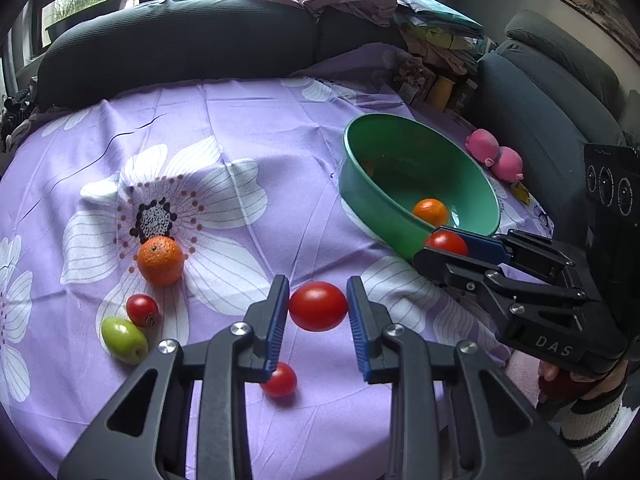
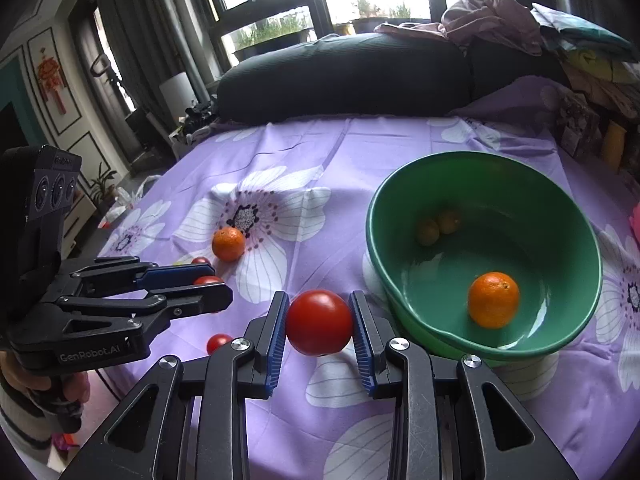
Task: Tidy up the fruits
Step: 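Close the right gripper on a red tomato while the left gripper grasps another tomato, then lower both held tomatoes into the green bowl and open both grippers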
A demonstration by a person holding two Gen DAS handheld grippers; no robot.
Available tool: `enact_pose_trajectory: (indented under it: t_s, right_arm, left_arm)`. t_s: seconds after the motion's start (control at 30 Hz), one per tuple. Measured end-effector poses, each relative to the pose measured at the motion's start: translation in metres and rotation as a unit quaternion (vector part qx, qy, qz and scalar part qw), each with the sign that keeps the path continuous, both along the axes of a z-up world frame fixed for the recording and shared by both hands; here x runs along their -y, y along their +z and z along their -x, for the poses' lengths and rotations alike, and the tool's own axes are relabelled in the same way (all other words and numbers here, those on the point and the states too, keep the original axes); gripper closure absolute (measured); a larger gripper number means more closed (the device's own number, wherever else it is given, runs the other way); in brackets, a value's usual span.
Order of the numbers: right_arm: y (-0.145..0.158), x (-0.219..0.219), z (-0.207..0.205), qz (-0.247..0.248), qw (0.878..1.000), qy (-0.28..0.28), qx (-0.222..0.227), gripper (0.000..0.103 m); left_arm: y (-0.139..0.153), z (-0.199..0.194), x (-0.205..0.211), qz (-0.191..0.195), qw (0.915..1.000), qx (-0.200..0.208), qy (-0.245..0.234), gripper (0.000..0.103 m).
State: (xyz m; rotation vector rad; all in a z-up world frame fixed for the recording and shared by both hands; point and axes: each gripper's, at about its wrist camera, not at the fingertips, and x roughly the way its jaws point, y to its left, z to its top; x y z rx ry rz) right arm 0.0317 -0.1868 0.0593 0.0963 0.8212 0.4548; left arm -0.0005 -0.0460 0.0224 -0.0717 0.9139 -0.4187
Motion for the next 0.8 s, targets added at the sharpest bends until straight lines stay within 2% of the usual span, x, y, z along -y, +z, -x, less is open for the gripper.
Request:
enact_pose_trajectory:
  t_s: [0.33,0.8]
  right_arm:
    - [0.007,0.026,-0.004,0.000,0.999,-0.043,0.020,0.070]
    - [0.007,0.048,-0.015,0.001,0.997,-0.076,0.029,0.070]
  left_arm:
    - [0.006,-0.021,0.028,0.003,0.9995,0.004,-0.030,0.074]
    - [0.014,-0.051,0.065,0.005,0.9977,0.016,-0.066,0.074]
